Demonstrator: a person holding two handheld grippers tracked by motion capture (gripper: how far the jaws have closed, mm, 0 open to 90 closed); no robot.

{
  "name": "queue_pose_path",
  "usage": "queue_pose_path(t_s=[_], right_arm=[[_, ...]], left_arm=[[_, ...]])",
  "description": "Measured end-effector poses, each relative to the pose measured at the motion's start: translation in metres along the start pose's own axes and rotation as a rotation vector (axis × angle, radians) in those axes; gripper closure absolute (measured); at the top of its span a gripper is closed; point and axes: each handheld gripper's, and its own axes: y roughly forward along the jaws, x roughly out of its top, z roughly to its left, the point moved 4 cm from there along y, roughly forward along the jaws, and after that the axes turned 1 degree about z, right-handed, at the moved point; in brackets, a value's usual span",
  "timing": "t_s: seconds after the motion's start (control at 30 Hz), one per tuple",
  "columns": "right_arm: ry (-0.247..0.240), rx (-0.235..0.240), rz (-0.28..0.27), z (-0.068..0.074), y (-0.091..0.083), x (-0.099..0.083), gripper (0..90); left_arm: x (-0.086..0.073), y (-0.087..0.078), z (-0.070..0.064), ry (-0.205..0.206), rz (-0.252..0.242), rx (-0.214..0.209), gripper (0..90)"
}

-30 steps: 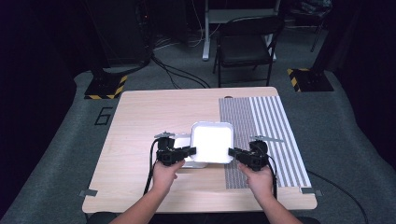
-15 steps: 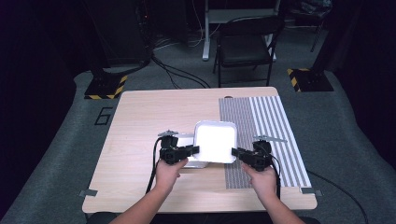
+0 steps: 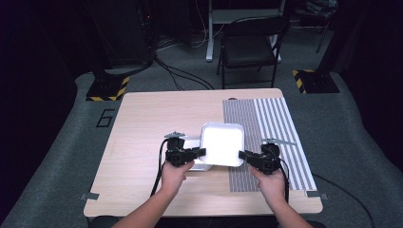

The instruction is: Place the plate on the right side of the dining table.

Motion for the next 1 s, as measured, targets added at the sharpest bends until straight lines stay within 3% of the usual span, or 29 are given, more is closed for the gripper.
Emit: queue_pose_path(t_s=[1.0], right_arm=[[0.019, -0.028, -0.014, -0.021, -0.02, -0.004, 73.8]], left_arm=[[0.005, 0.023, -0.017, 0.031, 0.031, -0.025, 70.5]])
